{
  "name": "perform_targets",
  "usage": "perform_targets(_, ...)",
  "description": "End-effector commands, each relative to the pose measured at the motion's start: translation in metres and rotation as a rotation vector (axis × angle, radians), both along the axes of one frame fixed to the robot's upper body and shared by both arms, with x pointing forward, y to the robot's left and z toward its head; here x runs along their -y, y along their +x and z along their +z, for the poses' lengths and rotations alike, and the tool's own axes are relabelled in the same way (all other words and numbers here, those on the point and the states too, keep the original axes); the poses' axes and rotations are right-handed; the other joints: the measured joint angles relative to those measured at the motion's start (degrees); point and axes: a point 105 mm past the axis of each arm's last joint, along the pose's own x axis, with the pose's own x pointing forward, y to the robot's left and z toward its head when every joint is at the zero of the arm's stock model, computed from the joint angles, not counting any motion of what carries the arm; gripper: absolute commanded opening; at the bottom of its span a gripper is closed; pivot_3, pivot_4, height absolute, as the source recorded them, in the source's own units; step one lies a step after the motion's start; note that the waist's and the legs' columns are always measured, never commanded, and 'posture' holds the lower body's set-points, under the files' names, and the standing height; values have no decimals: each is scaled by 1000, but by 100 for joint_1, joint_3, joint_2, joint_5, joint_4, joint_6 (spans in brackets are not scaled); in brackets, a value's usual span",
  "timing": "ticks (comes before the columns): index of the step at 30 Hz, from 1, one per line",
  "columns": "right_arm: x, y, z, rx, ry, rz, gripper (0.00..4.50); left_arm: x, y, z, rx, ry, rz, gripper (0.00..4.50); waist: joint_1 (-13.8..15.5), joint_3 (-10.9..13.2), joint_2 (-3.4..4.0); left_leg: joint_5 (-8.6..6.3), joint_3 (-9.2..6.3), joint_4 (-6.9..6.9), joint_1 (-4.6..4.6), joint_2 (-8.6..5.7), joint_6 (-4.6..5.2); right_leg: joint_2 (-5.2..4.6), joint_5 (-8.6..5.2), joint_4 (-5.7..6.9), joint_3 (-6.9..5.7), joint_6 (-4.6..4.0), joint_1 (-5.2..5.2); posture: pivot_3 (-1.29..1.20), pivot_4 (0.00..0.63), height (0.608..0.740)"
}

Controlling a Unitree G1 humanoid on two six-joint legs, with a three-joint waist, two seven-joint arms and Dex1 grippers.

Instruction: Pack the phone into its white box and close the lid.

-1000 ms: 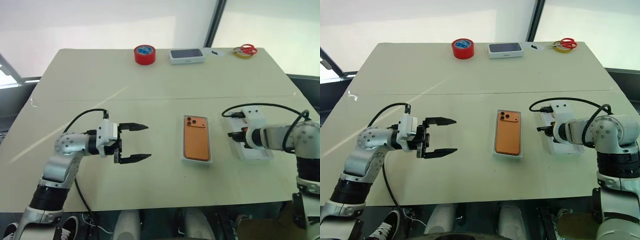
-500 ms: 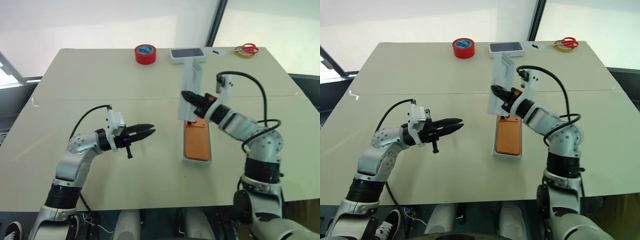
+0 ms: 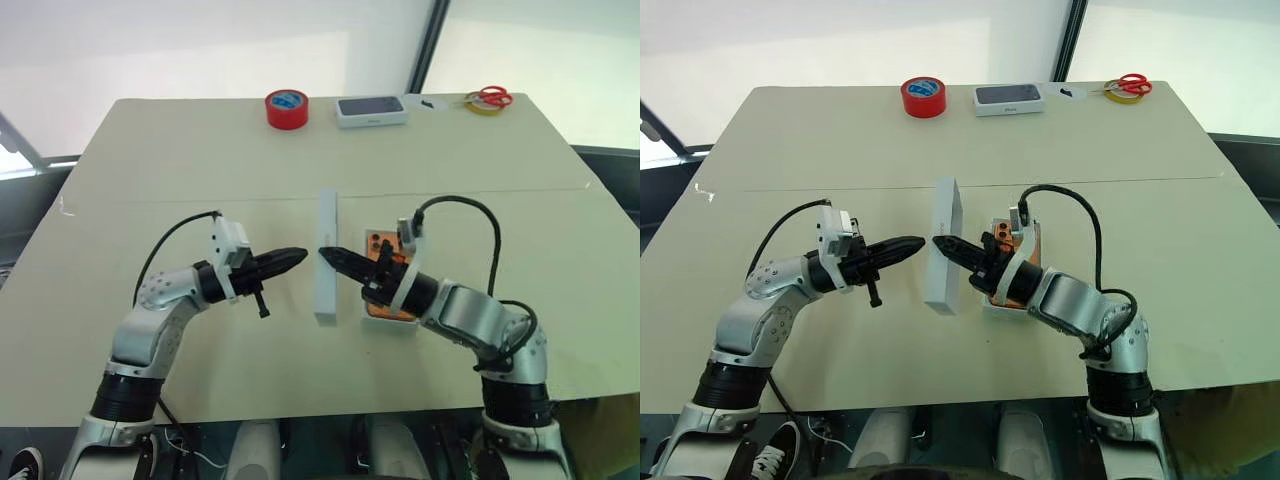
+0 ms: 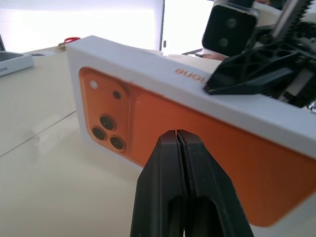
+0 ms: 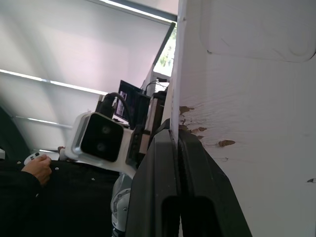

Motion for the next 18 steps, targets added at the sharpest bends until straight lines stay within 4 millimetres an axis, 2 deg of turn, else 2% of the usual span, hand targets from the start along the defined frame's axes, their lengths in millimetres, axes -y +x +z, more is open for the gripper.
perform_targets(1, 8, 9, -5, 24, -30, -30, 0, 10, -2, -6, 29, 30, -20, 43, 13, 0, 0, 0, 0, 0, -2, 0, 0, 0, 0, 0, 0, 0, -2, 0, 150, 740)
perform_targets(3, 13, 11, -13, 1, -33, -33, 0, 14, -2, -14, 23, 45, -23, 43, 15, 0, 0, 0, 6, -1, -1, -1, 1, -1, 0, -1, 2, 0, -2, 0, 150, 740)
perform_targets(6, 23, 6, -19, -39, 14, -28, 928, 24, 0, -23, 4, 24, -18, 0, 21, -1, -1, 0, 6, 0, 0, 0, 1, -1, 0, -1, 4, 0, -1, 0, 150, 740)
perform_targets(10, 44, 7, -12, -14, 16, -75, 2938, 39, 2, -35, -12, 21, -38, 0, 61, -1, -1, -1, 11, 2, -1, 0, 1, -2, 1, -1, 7, 1, -2, 0, 150, 740)
perform_targets(14, 84, 2, 1, 84, -81, -114, 2938, 61, 8, -35, -27, -21, -66, 0, 131, -1, -1, -1, 21, 5, -3, 0, 3, -2, 1, -1, 15, 1, -11, 0, 150, 740)
perform_targets(16, 111, -3, 5, 180, -238, -120, 2938, 77, 9, -33, -18, -33, -89, 0, 200, 0, 0, -7, 22, 16, -11, -2, 12, -6, 0, -2, 15, 1, -11, 0, 150, 740)
perform_targets(18, 140, 1, 2, 207, -369, -174, 2938, 91, 9, -29, -21, -60, -109, 0, 261, 0, -1, -18, 31, 33, -17, -6, 30, -10, 0, -4, 19, 2, -12, 0, 150, 740)
